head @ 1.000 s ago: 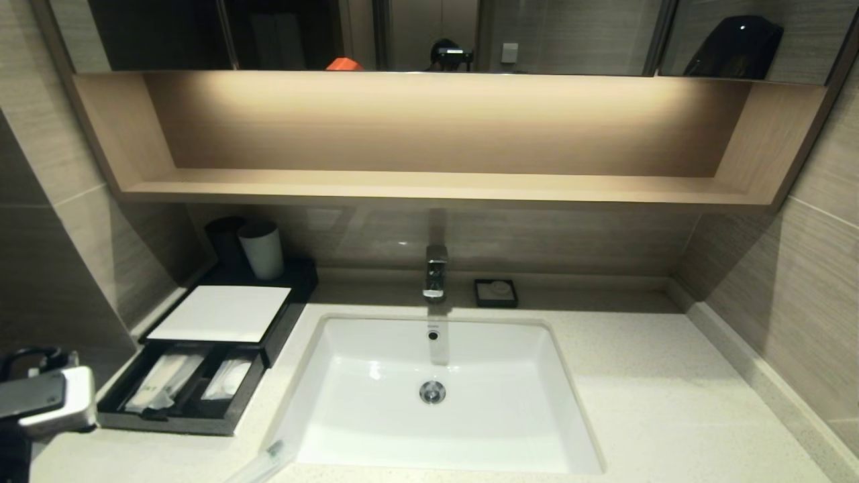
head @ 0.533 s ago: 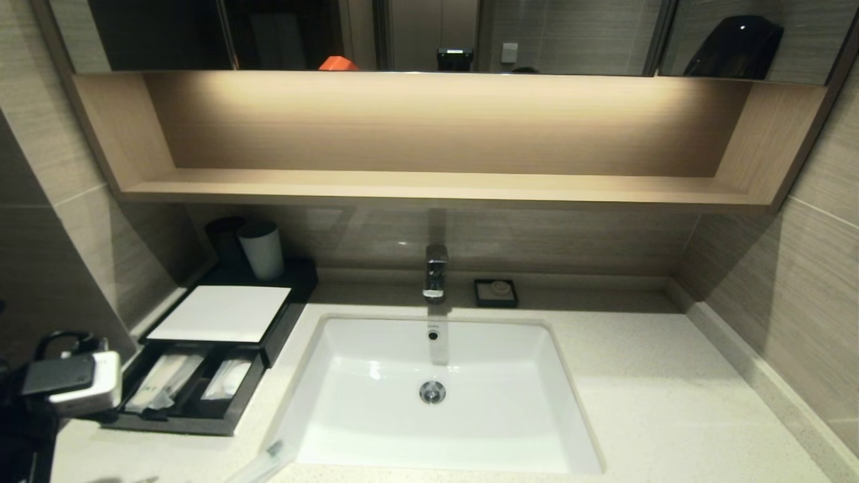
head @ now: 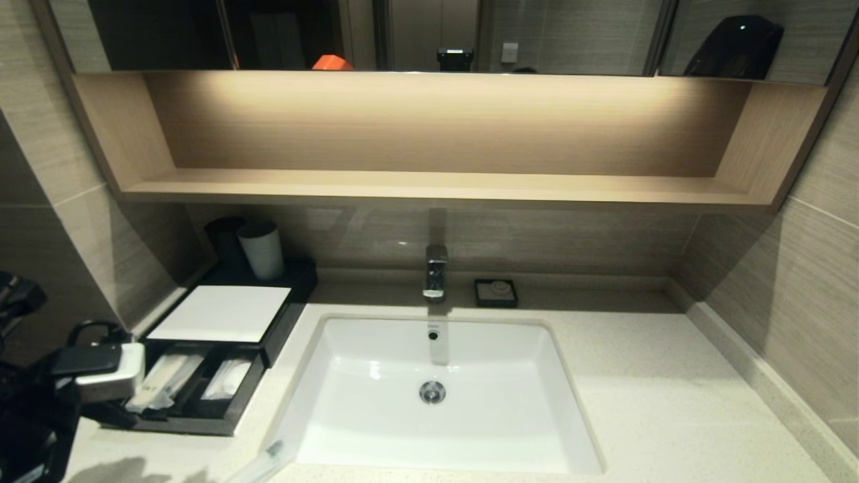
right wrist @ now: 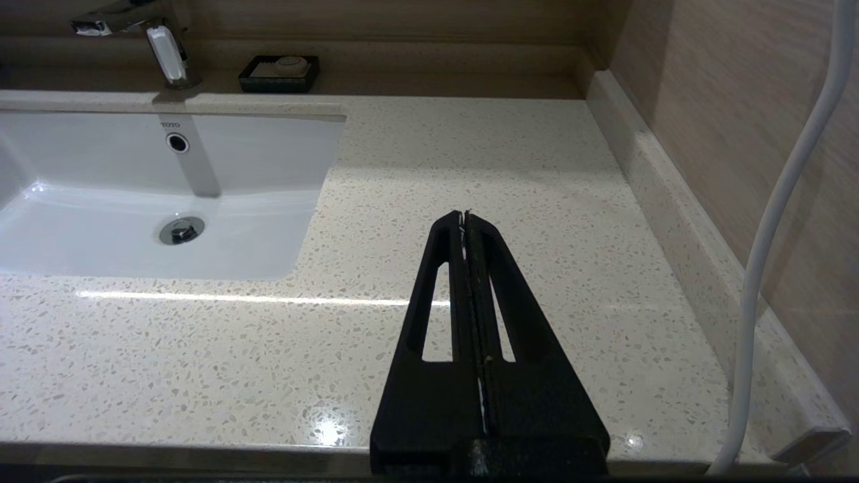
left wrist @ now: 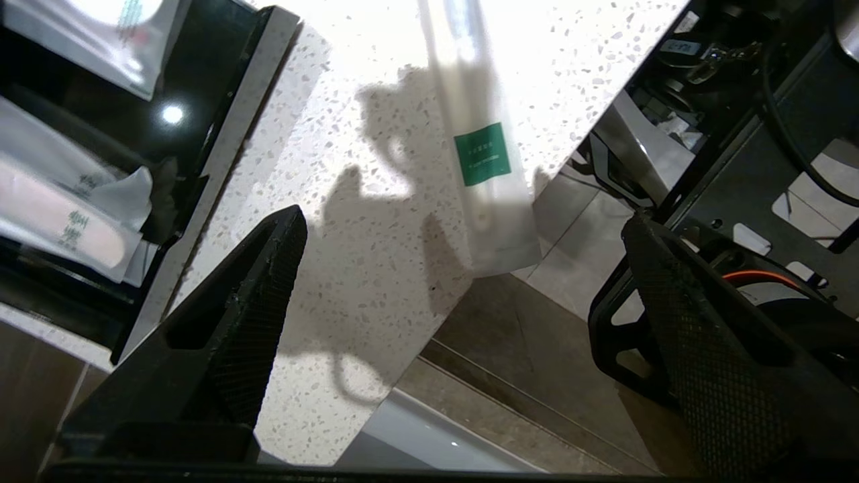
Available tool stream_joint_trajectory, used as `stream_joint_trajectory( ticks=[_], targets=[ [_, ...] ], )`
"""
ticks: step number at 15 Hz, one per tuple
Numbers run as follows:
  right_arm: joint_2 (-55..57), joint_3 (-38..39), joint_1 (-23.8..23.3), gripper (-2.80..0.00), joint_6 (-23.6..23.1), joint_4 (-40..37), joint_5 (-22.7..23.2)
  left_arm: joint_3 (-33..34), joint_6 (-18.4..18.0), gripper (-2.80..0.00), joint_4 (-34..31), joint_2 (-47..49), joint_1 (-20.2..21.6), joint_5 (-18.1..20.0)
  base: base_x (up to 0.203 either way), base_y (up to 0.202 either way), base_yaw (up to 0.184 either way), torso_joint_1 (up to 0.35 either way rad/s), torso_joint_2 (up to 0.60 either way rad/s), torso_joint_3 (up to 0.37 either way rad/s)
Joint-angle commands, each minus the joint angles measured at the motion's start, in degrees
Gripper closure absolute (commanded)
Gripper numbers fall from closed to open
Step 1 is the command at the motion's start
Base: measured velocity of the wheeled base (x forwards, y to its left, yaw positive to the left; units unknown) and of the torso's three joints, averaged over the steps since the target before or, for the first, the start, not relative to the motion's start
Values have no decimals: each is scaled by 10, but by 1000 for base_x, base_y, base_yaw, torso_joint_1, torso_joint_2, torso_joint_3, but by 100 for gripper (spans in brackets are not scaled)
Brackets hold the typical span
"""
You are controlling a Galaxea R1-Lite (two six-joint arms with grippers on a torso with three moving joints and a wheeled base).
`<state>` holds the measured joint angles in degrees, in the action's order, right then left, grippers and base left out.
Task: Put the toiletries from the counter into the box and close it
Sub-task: Pick up the bathroom toiletry
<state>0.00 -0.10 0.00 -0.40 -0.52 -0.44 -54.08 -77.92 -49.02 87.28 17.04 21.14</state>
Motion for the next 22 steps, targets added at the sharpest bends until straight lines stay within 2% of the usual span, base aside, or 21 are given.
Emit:
stream_joint_trajectory(
  ticks=[1,5,9,13,16,19,20,22],
  targets=[
    [-1,0,0,0,0,0,0,4,-5,-280,-6,12,-10,0,0,0,0,0,0,0],
    [-1,0,0,0,0,0,0,13,-5,-280,-3,19,-19,-1,0,0,0,0,0,0],
    [-1,0,0,0,0,0,0,21,0,-280,2,25,-47,-57,0,0,0,0,0,0],
    [-1,0,0,0,0,0,0,22,25,-280,3,16,-74,-57,0,0,0,0,0,0],
    [-1,0,0,0,0,0,0,4,71,-280,33,38,-128,-57,0,0,0,0,0,0],
    [-1,0,0,0,0,0,0,-35,95,-280,51,75,-174,-58,0,0,0,0,0,0],
    [-1,0,0,0,0,0,0,-53,117,-280,51,85,-188,-60,0,0,0,0,0,0],
    [-1,0,0,0,0,0,0,-81,207,-280,48,92,-221,-64,0,0,0,0,0,0]
  ],
)
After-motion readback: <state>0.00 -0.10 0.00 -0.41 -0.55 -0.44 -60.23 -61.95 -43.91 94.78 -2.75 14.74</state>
